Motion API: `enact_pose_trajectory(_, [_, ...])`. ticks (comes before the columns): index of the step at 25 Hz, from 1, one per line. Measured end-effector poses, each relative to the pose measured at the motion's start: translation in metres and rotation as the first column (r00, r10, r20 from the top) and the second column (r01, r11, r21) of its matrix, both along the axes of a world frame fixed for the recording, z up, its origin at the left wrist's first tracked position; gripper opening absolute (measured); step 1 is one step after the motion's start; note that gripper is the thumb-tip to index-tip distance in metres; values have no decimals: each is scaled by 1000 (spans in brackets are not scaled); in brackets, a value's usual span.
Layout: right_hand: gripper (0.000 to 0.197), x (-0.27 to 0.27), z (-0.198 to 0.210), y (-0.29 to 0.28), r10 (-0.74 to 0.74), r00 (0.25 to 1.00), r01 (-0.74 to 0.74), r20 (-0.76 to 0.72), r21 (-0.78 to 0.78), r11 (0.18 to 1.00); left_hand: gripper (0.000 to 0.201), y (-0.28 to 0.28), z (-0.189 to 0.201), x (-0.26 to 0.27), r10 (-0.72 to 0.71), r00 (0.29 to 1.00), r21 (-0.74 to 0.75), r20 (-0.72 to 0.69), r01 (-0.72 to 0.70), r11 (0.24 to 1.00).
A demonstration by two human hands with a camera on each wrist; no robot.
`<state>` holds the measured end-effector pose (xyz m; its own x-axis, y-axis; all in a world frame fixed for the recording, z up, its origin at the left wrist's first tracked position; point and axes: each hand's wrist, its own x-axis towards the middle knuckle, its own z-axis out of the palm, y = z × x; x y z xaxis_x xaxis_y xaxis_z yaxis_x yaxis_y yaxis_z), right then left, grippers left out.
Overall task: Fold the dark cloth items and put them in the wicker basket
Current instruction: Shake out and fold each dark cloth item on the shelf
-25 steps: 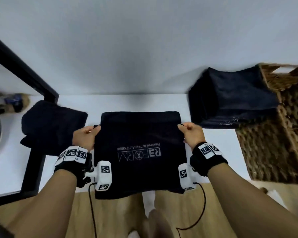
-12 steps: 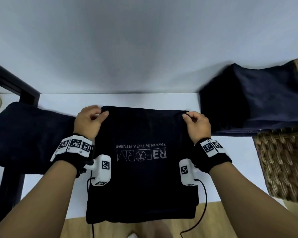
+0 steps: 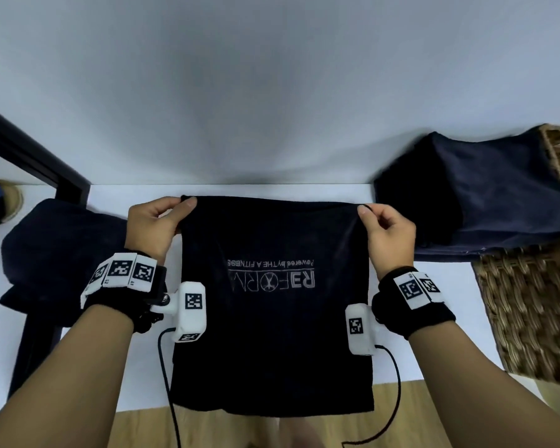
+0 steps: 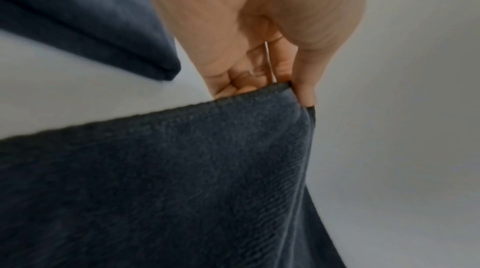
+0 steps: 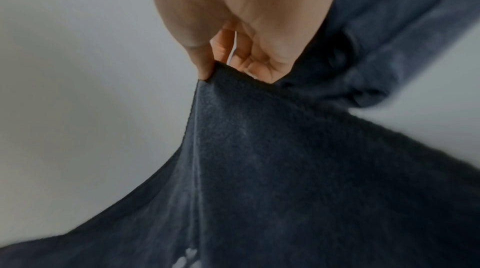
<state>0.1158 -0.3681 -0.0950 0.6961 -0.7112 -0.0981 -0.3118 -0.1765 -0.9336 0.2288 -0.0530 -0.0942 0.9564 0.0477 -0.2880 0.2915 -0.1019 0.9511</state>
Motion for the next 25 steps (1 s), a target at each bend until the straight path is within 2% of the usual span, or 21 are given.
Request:
enact_pose_trajectory(3, [5,-14,56,3,-45,987,33,156,79,996,14,19,48,-12,112,992,-93,56,-107,990])
enact_pose_trajectory(4, [11,-19,77,4,-42,982,25,184,93,995,15,24,67,-17,121,989,-105,89,-111,988])
enact_pose_trajectory(10, [12,-50,194,18,34,920,-67,390,71,995,23,47,187,-49,141,933,-134,330,-102,986])
enact_pose_trajectory(15, [19,-79,257,22,88,864,-133,495,56,990,22,70,258,-85,90,876,-117,473,-39,992])
enact_pose_trajectory(18, [19,-90,284,22,147,872,-173,467,13,985,21,80,285,-100,-2,868,-44,497,27,999])
enact_pose_trajectory(21, [15,-97,297,18,185,873,-197,451,-21,980,17,83,292,-107,-36,880,3,473,39,999])
enact_pose_trajectory(25, [16,-89,275,1,306,898,-295,317,-84,952,14,81,273,-96,-58,915,76,400,29,997])
